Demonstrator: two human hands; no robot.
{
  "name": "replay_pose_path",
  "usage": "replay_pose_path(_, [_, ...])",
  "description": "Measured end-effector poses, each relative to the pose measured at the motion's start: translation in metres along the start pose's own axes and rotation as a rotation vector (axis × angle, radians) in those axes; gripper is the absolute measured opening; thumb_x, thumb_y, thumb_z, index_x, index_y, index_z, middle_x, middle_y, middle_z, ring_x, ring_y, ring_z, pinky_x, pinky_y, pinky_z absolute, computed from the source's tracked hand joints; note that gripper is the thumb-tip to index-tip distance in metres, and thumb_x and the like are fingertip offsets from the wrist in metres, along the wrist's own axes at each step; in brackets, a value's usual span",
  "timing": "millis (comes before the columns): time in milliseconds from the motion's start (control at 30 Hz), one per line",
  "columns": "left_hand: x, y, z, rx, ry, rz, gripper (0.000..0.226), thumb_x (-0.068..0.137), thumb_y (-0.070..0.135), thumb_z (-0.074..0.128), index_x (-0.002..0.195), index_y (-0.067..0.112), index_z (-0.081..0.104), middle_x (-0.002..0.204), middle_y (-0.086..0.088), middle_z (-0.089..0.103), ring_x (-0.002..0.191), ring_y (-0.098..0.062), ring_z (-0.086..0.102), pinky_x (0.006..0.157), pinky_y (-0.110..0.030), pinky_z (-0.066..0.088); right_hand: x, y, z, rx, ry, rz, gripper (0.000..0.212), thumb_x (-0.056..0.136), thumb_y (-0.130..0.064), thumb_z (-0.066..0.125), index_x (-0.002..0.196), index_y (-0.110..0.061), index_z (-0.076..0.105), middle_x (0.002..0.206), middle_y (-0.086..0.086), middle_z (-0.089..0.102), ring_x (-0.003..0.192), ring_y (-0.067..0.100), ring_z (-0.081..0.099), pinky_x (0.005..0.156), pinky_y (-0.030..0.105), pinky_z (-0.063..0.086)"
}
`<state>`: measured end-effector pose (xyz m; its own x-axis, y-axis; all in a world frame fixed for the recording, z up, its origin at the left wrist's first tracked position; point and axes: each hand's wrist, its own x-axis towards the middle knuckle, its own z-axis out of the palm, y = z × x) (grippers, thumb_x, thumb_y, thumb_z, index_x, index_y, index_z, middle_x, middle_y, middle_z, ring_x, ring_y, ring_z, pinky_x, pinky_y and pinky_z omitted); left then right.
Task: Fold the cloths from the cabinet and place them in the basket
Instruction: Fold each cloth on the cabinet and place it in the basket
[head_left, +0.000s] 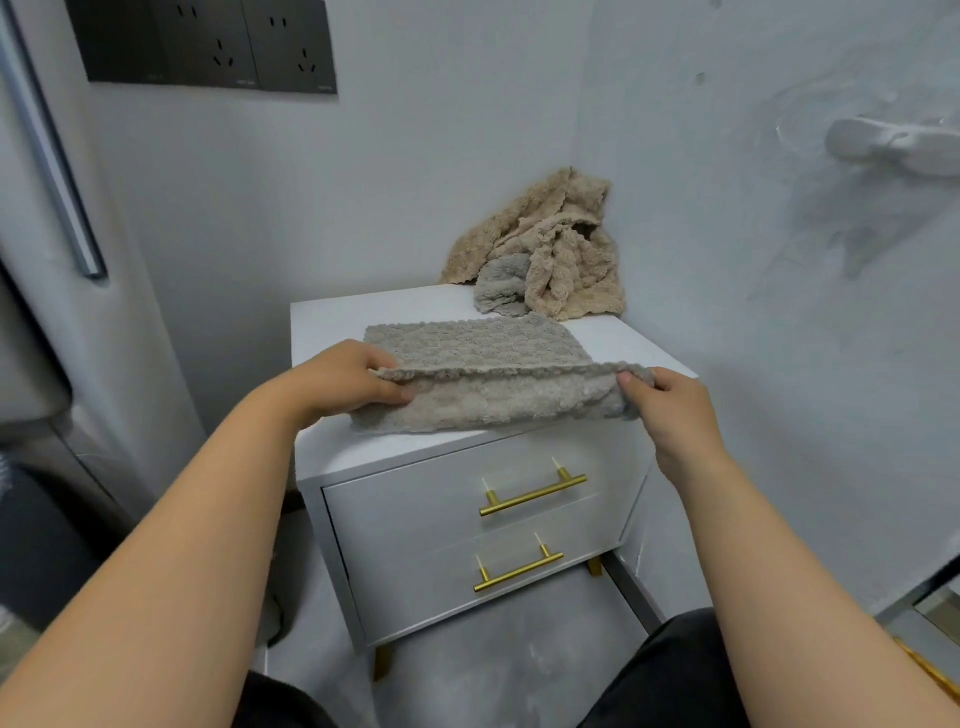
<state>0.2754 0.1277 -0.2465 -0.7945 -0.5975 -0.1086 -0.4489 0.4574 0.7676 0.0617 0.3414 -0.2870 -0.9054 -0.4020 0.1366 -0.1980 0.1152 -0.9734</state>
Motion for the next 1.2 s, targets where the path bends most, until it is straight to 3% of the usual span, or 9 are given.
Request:
replay_pose_path(167, [-0.009,0.003,0.003,-0.273,-0.197,-0.101,0.019,0.079,0.002,0.067,0.097,0.008,0.067,0.050,0.007,0.060,0.038,-0.003,0.049,0.040,-0.013,0.037,0.002,0.000,0.002,-0.193,0.048,-0.076,0.025,0.091,-0.016,0.059,0.081,0.007,0.061,0.077,0.020,0.060,0.070,0.022,0.051,0.058,0.027,0.037])
replay_pose_path(267, [-0.007,0.004,0.002,-0.316,-0.227,-0.152,0.021,0.079,0.000,0.066,0.096,0.011,0.065,0.058,0.003,0.066,0.043,-0.003,0.056,0.042,-0.014,0.043,0.003,0.000,0.000,-0.367,0.087,-0.140,0.031,0.090,-0.019,0.059,0.074,0.007,0.057,0.069,0.017,0.056,0.064,0.025,0.046,0.053,0.031,0.029])
replay_pose_path(367, [0.007,-0.005,-0.001,-0.319,-0.075,-0.142,0.019,0.079,0.006,0.073,0.097,0.012,0.068,0.067,0.000,0.068,0.052,-0.007,0.060,0.048,-0.017,0.046,0.006,-0.002,0.003,-0.447,0.126,-0.164,0.037,0.091,-0.021,0.057,0.060,-0.006,0.043,0.057,0.007,0.042,0.058,0.025,0.039,0.051,0.033,0.025])
replay_pose_path(533, [0.029,-0.008,-0.001,-0.416,0.140,-0.122,0.010,0.083,0.013,0.072,0.082,0.009,0.063,0.048,0.007,0.058,0.042,-0.008,0.051,0.040,-0.017,0.040,0.020,-0.013,0.019,-0.448,0.171,-0.180,0.037,0.092,-0.021,0.057,0.060,-0.009,0.042,0.056,0.003,0.042,0.054,0.019,0.038,0.048,0.029,0.025])
replay_pose_path(667, [0.052,-0.013,-0.003,-0.334,0.329,-0.133,0.034,0.086,0.015,0.069,0.064,0.013,0.043,0.049,-0.001,0.044,0.038,-0.013,0.038,0.037,-0.019,0.031,0.046,-0.022,0.034,-0.426,0.213,-0.226,0.038,0.089,-0.021,0.060,0.059,-0.010,0.039,0.055,0.003,0.037,0.053,0.017,0.032,0.048,0.032,0.021])
replay_pose_path(800, [0.072,-0.022,0.008,-0.135,0.449,-0.125,0.033,0.086,0.018,0.068,0.062,0.011,0.046,0.056,-0.008,0.049,0.048,-0.022,0.045,0.045,-0.026,0.034,0.072,-0.016,0.051,-0.478,0.199,-0.199,0.038,0.087,-0.024,0.062,0.059,-0.011,0.039,0.054,0.002,0.035,0.053,0.019,0.033,0.049,0.031,0.021])
replay_pose_path(900, [0.082,-0.027,0.019,0.072,0.559,-0.106,0.024,0.087,0.024,0.066,0.103,0.006,0.068,0.099,-0.015,0.068,0.093,-0.033,0.062,0.074,-0.034,0.047,0.080,-0.002,0.062,-0.662,0.174,-0.152,0.033,0.089,-0.030,0.059,0.065,-0.009,0.052,0.064,0.005,0.052,0.063,0.025,0.048,0.052,0.030,0.028])
replay_pose_path(1067, [0.084,-0.024,0.025,0.342,0.637,-0.079,0.038,0.088,0.027,0.063,0.126,0.020,0.058,0.115,-0.006,0.065,0.106,-0.027,0.056,0.074,-0.031,0.041,0.080,0.005,0.067,-0.813,0.139,-0.137,0.021,0.091,-0.030,0.055,0.085,-0.010,0.056,0.087,0.006,0.058,0.090,0.031,0.058,0.060,0.031,0.034])
replay_pose_path(1200, [0.086,-0.011,0.021,0.525,0.610,0.224,0.049,0.092,0.024,0.058,0.139,0.021,0.045,0.141,-0.004,0.047,0.130,-0.026,0.035,0.103,-0.040,0.032,0.068,-0.018,0.064,-0.857,0.201,-0.291,0.031,0.090,-0.016,0.050,0.119,-0.007,0.052,0.118,0.013,0.054,0.109,0.030,0.046,0.081,0.038,0.039])
